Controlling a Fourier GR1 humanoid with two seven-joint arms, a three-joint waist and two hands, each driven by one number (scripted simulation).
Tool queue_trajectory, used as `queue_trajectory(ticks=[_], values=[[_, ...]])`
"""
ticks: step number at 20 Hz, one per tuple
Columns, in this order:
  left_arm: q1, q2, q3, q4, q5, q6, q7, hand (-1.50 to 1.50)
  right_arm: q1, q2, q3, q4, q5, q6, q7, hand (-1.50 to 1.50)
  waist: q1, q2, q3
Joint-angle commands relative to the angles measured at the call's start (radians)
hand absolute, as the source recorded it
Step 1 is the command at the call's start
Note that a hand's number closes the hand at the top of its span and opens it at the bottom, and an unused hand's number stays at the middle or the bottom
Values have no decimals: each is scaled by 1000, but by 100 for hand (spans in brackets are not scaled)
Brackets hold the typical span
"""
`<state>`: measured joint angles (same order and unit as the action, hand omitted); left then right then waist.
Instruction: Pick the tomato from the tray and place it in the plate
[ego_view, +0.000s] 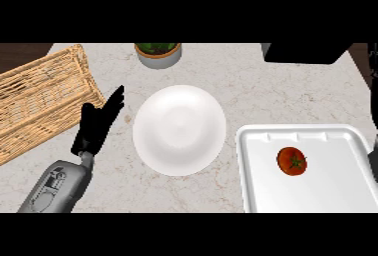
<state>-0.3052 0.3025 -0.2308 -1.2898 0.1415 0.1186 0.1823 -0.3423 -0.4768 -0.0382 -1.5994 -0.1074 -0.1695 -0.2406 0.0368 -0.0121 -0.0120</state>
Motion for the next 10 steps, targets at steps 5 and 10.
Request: queue_trajectory(ticks=[5,10], values=[[-80,108,115,-150,-4,-21,-123,0,-47,233,264,56,111,-35,-30,150,15,12,11],[-78,94,114,-178,12,-21,-113,0,67,139,288,251,523,-339,201,150,9,13,6]])
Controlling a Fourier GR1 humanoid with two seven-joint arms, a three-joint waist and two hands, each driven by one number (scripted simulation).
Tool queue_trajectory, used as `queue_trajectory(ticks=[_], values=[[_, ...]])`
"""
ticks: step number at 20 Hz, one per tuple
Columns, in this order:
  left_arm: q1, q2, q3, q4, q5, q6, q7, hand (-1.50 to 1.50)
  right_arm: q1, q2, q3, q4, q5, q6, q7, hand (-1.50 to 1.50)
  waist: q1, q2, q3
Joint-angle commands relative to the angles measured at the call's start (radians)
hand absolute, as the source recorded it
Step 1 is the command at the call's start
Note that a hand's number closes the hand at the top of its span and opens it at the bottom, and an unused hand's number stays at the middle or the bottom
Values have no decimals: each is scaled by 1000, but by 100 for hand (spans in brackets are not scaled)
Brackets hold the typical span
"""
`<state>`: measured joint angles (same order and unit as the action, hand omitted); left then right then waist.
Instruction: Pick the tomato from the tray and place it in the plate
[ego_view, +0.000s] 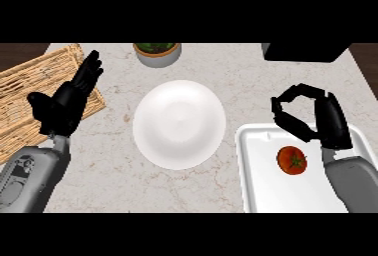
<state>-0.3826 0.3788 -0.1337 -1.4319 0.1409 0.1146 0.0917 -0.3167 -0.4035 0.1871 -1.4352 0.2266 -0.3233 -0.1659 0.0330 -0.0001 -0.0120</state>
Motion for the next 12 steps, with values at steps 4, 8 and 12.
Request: queue_trajectory(ticks=[4,8,12], values=[[19,15,42,-69,35,-17,-32,0,129,391,81,119,83,-434,-103,-150,2,5,16],[110,49,68,-155,55,-40,-16,0,219,399,84,82,-82,-485,-411,-150,-10,-2,15],[85,36,85,-188,24,-17,46,0,293,377,83,-29,-17,-496,-432,-150,-35,-3,13]])
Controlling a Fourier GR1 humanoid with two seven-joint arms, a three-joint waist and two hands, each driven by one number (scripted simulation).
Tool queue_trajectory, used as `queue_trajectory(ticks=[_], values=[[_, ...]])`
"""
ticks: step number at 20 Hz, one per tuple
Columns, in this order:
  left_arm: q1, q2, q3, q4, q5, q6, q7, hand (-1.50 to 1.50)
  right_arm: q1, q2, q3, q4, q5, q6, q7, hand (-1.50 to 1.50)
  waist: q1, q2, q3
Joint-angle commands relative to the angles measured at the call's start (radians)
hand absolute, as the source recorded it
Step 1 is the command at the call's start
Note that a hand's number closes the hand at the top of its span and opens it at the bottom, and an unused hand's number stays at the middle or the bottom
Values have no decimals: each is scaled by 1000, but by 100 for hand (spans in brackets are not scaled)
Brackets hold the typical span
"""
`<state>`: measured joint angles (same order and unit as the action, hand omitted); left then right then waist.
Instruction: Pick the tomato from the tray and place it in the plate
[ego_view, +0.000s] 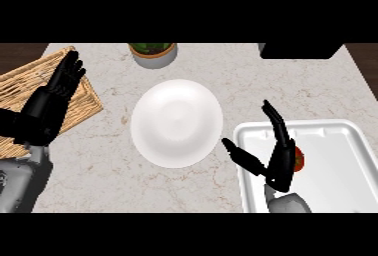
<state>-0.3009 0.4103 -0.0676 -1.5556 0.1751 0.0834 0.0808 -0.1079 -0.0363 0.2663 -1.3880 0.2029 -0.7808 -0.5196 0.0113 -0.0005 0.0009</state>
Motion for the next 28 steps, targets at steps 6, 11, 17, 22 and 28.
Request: queue_trajectory(ticks=[6,11,17,22,28], values=[[29,37,77,-6,38,-47,6,0,198,-173,45,-207,314,-20,411,-150,-33,-8,-6],[51,20,50,-20,4,-30,-19,0,247,-261,36,-211,481,140,722,-150,-37,-7,-13],[26,41,61,-16,10,-46,11,0,227,-357,68,-348,551,489,1090,-150,-23,-3,-11],[28,2,43,-16,2,-43,2,0,127,-319,124,-507,606,743,1417,-150,-13,-2,-4],[66,-20,50,-97,-39,-44,46,0,88,-301,53,-525,622,845,1489,-150,-11,-1,-1]])
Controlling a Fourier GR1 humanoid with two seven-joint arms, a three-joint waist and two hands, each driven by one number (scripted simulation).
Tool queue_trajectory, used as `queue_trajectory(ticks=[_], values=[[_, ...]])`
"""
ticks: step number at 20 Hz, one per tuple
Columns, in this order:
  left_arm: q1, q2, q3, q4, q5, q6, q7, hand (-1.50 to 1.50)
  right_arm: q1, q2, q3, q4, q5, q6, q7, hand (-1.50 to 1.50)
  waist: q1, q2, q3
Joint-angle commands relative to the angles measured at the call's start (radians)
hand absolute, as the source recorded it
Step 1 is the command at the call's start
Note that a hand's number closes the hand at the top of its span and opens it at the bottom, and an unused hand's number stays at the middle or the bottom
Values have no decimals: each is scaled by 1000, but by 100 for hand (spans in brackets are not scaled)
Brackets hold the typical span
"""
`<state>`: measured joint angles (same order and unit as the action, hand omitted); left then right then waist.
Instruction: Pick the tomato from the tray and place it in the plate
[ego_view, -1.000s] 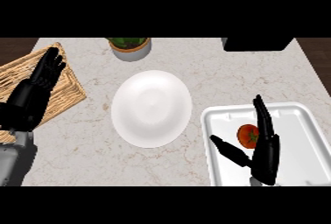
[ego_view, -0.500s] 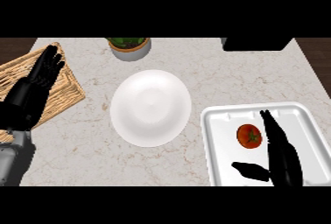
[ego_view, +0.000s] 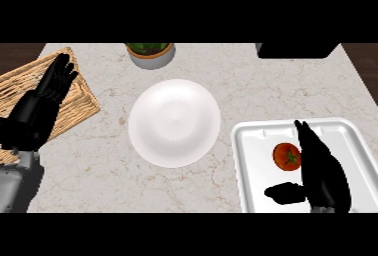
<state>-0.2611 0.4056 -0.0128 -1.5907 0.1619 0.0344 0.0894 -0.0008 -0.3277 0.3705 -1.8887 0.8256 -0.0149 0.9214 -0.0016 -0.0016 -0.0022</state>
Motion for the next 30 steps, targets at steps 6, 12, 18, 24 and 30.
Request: queue_trajectory(ticks=[6,12,18,24,30], values=[[12,-33,10,-73,-28,-7,51,0,-78,29,-80,78,12,172,118,-150,4,1,2],[-2,-75,22,-11,-62,-32,21,0,-29,114,-66,230,85,37,19,-150,2,2,2],[-37,-121,18,62,-128,-30,-19,0,-59,100,-162,319,23,68,-105,-150,-2,3,2],[-89,-93,98,42,-68,-90,60,0,-66,131,-174,423,67,64,-122,-150,-1,2,2],[-55,-100,123,99,-94,-116,-58,0,-139,131,-222,511,76,0,-222,150,-1,3,2]])
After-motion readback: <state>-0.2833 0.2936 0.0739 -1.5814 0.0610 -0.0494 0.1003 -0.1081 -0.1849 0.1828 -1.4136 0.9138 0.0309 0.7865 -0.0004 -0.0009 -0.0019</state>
